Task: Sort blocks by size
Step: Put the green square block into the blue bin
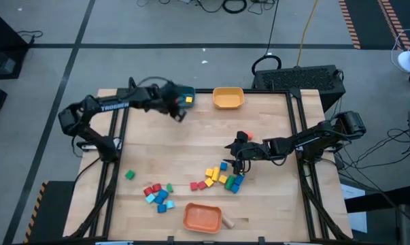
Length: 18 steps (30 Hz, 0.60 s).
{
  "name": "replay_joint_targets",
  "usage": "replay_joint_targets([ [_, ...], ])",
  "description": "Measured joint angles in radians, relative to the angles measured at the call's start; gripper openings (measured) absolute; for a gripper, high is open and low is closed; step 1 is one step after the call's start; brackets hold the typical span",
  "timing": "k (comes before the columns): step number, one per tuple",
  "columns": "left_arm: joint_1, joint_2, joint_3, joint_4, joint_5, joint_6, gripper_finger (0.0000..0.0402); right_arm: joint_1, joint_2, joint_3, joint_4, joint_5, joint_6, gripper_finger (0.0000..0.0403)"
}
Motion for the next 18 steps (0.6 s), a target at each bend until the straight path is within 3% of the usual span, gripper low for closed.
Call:
replay_joint_targets([
  [6, 0.136, 0.096, 0.009, 0.177, 0.046, 0.054, 0.0136, -0.018, -0.001, 0.000, 0.030, 0.024, -0.012, 0.0254],
  [18, 0.200, 0.311, 0.167, 0.185, 0.041, 0.123, 0.0136, -0.019, -0.001, 0.000, 0.011, 0.024, 0.003, 0.0254],
])
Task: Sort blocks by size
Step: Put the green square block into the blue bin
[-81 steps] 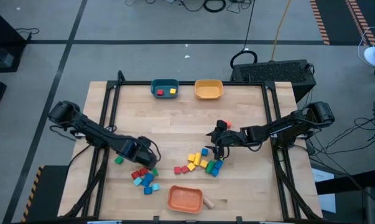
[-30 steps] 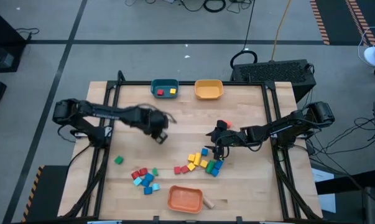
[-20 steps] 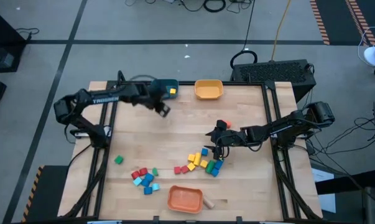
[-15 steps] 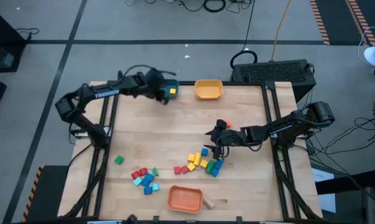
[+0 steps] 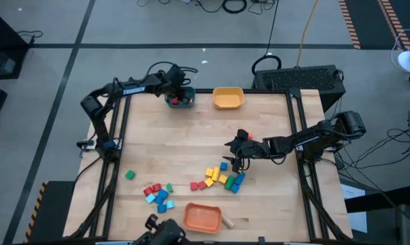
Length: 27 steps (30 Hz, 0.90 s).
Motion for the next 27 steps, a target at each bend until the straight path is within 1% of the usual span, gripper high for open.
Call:
replay_joint_targets([
  [5, -0.002, 0.036, 0.038, -0.068, -0.001, 0.017, 0.0143, 0.000, 0.000, 0.000, -0.016, 0.000, 0.001, 0.0254],
  [10, -0.004, 0.038, 0.048, -0.123, -0.002, 0.022, 0.0150, 0.000, 0.000, 0.000, -0.020, 0.000, 0.000, 0.0254],
  [16, -0.015, 0.038, 0.048, -0.104, -0.003, 0.070, 0.0153, 0.000, 0.000, 0.000, -0.019, 0.000, 0.010, 0.0254],
  [19, -0.022, 0.038, 0.048, -0.079, -0.003, 0.071, 0.0153, 0.000, 0.000, 0.000, -0.019, 0.000, 0.016, 0.0254],
  [24, -0.022, 0.038, 0.048, -0.091, -0.003, 0.079, 0.0155, 0.000, 0.000, 0.000, -0.020, 0.000, 0.016, 0.0254],
  [27, -0.022, 0.038, 0.048, -0.099, -0.003, 0.095, 0.0167, 0.000, 0.000, 0.000, -0.019, 0.000, 0.016, 0.0254],
])
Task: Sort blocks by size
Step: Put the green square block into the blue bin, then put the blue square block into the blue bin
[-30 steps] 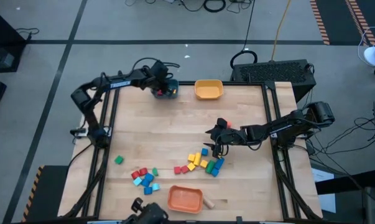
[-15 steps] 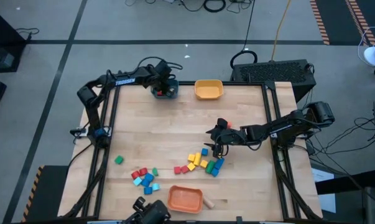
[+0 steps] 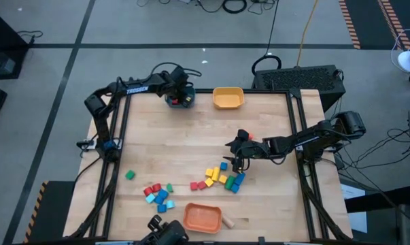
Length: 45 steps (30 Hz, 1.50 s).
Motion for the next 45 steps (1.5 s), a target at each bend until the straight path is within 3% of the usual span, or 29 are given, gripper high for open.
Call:
replay_joint_targets([
  [10, -0.002, -0.001, 0.000, 0.000, -0.020, 0.028, 0.0275, 0.000, 0.000, 0.000, 0.002, 0.000, 0.000, 0.0254],
  [16, -0.050, -0.060, 0.018, -0.100, -0.005, 0.152, 0.0283, 0.000, 0.000, 0.000, -0.001, -0.017, 0.000, 0.0254],
  [20, -0.135, -0.142, 0.000, -0.094, -0.006, 0.194, 0.0283, 0.001, 0.000, 0.000, -0.010, -0.110, 0.001, 0.0254],
  [25, -0.270, -0.247, -0.045, -0.056, -0.006, 0.216, 0.0283, 0.009, 0.000, 0.000, -0.021, -0.116, 0.019, 0.0254],
  [35, -0.528, -0.366, -0.248, 0.232, -0.004, 0.210, 0.0283, 0.051, 0.067, 0.000, -0.029, -0.063, 0.160, 0.0254],
  [45, -0.646, -0.336, -0.423, 0.557, -0.003, 0.239, 0.0283, 0.099, 0.161, 0.002, 0.065, -0.050, 0.217, 0.0254],
])
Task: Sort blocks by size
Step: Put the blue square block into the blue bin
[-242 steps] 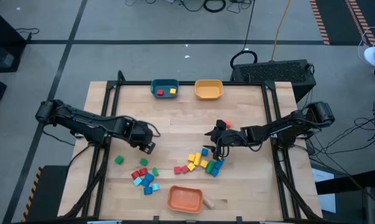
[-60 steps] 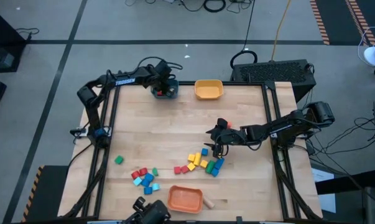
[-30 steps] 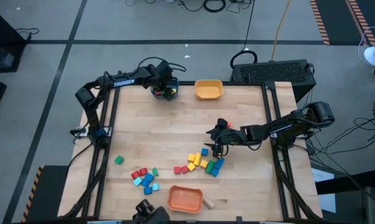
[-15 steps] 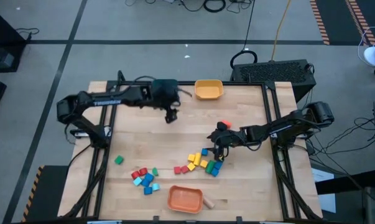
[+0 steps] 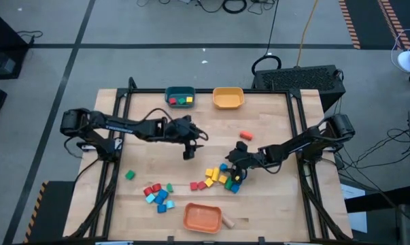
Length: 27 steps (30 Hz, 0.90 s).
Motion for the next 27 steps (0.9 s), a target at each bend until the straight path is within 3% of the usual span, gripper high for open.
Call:
replay_joint_targets([
  [4, -0.020, 0.000, -0.046, 0.098, 0.001, 0.007, 0.0283, 0.006, 0.052, 0.003, 0.045, -0.004, 0.000, 0.0254],
  [14, -0.042, 0.000, -0.051, 0.112, 0.000, 0.026, 0.0283, 0.015, 0.071, -0.002, 0.020, 0.053, 0.013, 0.0253],
  [23, -0.042, 0.024, -0.051, 0.105, 0.000, 0.023, 0.0283, 0.016, 0.062, 0.001, -0.037, 0.053, 0.037, 0.0199],
  [27, -0.042, 0.065, -0.050, 0.109, 0.001, 0.023, 0.0283, 0.017, 0.035, -0.002, -0.050, 0.047, 0.011, 0.0201],
])
